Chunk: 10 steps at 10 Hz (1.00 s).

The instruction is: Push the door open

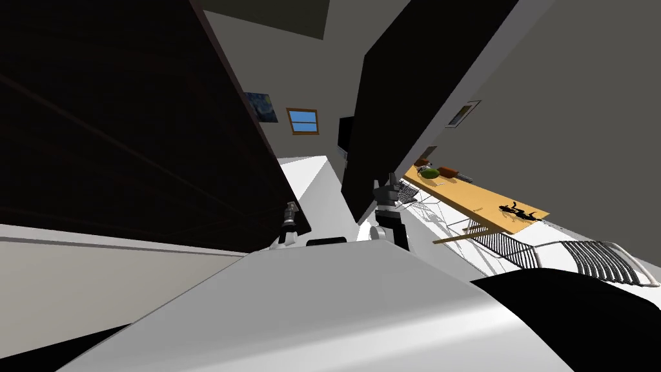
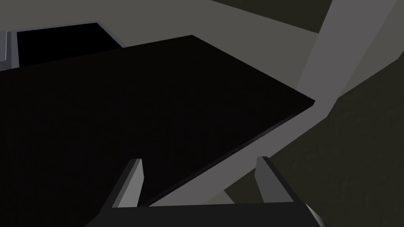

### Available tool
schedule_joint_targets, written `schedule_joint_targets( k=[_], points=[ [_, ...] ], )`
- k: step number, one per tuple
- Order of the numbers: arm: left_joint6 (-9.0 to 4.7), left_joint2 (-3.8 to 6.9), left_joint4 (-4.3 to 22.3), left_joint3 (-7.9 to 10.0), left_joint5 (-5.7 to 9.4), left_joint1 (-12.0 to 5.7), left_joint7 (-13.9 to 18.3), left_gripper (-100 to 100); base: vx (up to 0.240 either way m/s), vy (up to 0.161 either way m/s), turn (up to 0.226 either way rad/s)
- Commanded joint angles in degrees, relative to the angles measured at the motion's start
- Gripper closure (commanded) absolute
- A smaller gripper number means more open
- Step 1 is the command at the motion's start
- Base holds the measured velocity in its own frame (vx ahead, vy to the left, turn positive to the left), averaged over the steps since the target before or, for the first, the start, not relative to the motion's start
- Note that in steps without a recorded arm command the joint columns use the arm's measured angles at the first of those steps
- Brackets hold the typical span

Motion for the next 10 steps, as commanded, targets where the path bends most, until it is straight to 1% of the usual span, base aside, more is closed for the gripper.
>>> schedule_joint_targets(
  k=[1, 3, 8, 9, 10],
  points=[
    [-0.08, 0.64, -0.4, 0.66, 0.47, -0.02, -0.2, 100, 0.217, -0.018, 0.083],
    [-0.10, 1.12, -0.2, 1.39, 1.17, -0.02, -0.3, 100, 0.227, -0.019, 0.101],
    [-0.14, 2.11, 0.3, 3.23, 2.91, -0.02, -0.8, 100, 0.221, -0.049, 0.112],
    [-0.14, 2.11, 0.3, 3.23, 2.91, -0.02, -0.8, 100, 0.138, -0.017, 0.027],
    [-0.16, 2.43, 0.4, 3.93, 3.58, -0.03, -0.9, 100, 0.163, -0.027, 0.125]
  ],
)
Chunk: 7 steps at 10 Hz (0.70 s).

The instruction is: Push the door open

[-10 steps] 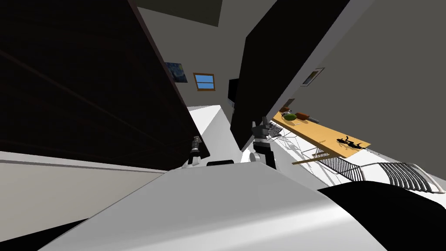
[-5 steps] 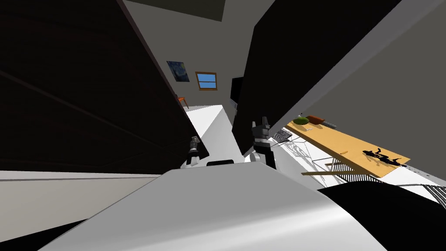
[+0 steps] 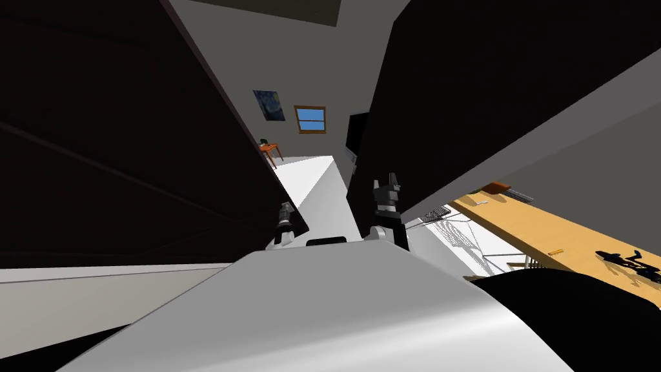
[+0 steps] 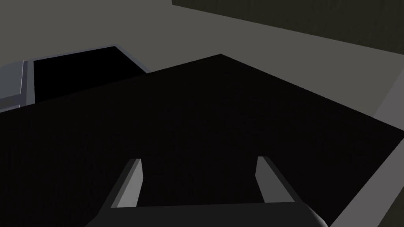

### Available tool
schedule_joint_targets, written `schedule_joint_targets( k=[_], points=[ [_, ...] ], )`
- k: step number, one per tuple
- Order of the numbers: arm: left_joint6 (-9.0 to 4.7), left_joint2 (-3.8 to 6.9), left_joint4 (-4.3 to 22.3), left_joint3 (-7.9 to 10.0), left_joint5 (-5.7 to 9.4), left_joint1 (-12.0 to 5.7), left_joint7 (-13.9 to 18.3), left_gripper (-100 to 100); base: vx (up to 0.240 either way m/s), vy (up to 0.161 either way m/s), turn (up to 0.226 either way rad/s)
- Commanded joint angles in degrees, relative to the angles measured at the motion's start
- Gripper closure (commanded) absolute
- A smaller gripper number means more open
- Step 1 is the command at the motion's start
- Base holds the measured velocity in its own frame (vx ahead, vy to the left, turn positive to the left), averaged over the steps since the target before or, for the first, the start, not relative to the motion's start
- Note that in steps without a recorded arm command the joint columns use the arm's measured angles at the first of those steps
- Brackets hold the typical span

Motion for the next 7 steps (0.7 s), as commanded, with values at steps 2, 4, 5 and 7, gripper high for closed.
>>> schedule_joint_targets(
  k=[2, 4, 5, 7],
  points=[
    [-0.42, 1.10, 1.0, 1.47, 1.10, -0.25, -0.2, 100, 0.181, -0.034, 0.096],
    [-0.43, 1.24, 1.1, 1.81, 1.42, -0.25, -0.3, 100, 0.172, -0.035, 0.079],
    [-0.44, 1.51, 1.3, 2.46, 2.03, -0.25, -0.5, 100, 0.185, -0.056, 0.107],
    [-0.46, 1.74, 1.4, 3.06, 2.60, -0.25, -0.6, 100, 0.219, -0.051, 0.139]
  ],
)
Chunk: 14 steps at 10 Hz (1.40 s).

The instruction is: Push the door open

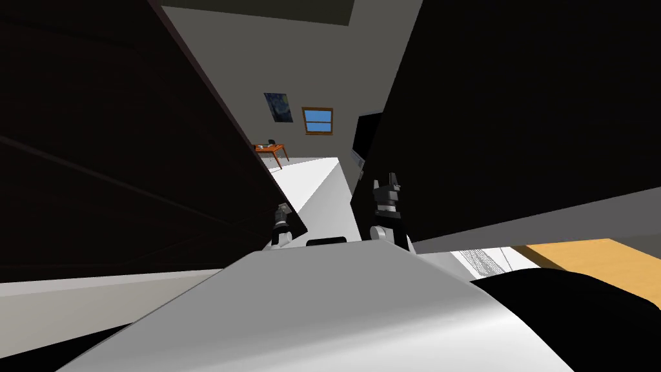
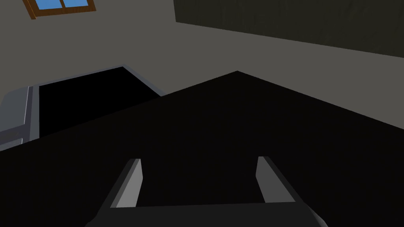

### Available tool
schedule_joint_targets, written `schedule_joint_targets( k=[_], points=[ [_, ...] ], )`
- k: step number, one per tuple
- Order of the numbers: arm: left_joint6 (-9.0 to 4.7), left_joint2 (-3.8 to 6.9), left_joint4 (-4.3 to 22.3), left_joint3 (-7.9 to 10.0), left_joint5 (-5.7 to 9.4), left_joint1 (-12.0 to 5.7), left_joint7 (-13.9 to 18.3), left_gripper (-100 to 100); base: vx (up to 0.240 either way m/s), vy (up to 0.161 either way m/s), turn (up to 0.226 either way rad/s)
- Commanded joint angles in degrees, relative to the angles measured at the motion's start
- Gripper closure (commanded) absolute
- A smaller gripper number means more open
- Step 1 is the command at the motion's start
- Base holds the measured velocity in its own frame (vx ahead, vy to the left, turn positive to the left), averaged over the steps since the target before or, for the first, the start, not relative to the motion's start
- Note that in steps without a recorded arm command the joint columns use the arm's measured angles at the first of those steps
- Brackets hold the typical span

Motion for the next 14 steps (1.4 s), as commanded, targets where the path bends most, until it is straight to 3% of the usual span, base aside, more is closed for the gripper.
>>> schedule_joint_targets(
  k=[1, 7, 14],
  points=[
    [0.16, 0.76, -0.6, 0.96, 0.67, 0.23, -0.2, 100, 0.198, -0.037, 0.066],
    [0.19, 1.19, 0.1, 2.18, 1.79, 0.27, -0.5, 100, 0.186, -0.054, 0.087],
    [-0.33, 2.02, 0.5, 6.30, 4.57, 0.56, -2.1, 100, 0.195, 0.008, 0.038]
  ],
)
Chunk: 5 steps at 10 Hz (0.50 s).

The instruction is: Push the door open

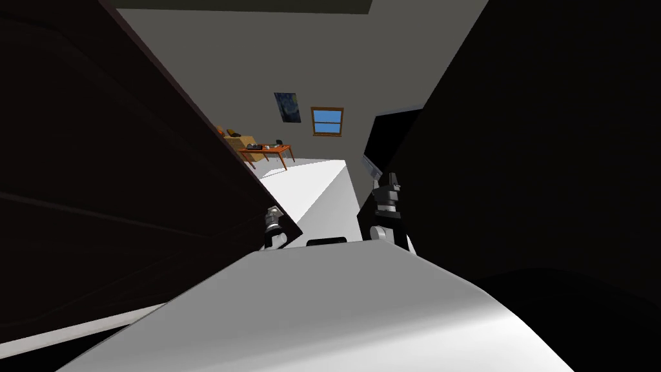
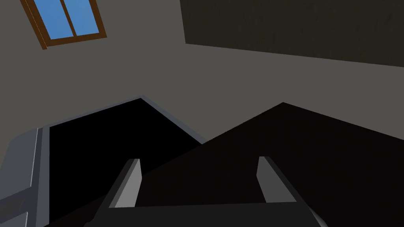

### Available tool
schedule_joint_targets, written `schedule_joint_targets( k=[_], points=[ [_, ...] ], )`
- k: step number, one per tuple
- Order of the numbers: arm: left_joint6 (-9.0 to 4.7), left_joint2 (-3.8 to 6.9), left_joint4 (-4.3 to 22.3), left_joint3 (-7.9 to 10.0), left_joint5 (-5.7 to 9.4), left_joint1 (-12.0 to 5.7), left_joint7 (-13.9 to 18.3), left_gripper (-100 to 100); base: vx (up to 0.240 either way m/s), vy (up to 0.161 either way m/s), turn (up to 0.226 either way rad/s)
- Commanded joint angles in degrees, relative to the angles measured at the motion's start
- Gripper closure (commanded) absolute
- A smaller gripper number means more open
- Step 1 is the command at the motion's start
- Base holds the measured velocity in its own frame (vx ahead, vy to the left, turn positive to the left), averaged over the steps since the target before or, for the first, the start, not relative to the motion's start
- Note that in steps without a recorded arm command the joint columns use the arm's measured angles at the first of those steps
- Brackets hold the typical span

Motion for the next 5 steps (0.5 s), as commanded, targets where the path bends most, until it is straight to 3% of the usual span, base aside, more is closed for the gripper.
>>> schedule_joint_targets(
  k=[1, 5],
  points=[
    [0.03, 0.32, -0.2, 0.99, 0.66, 0.00, -0.4, 100, 0.184, -0.017, 0.047],
    [-0.14, 0.60, 0.0, 2.69, 1.82, 0.14, -1.1, 100, 0.156, -0.008, 0.038]
  ],
)
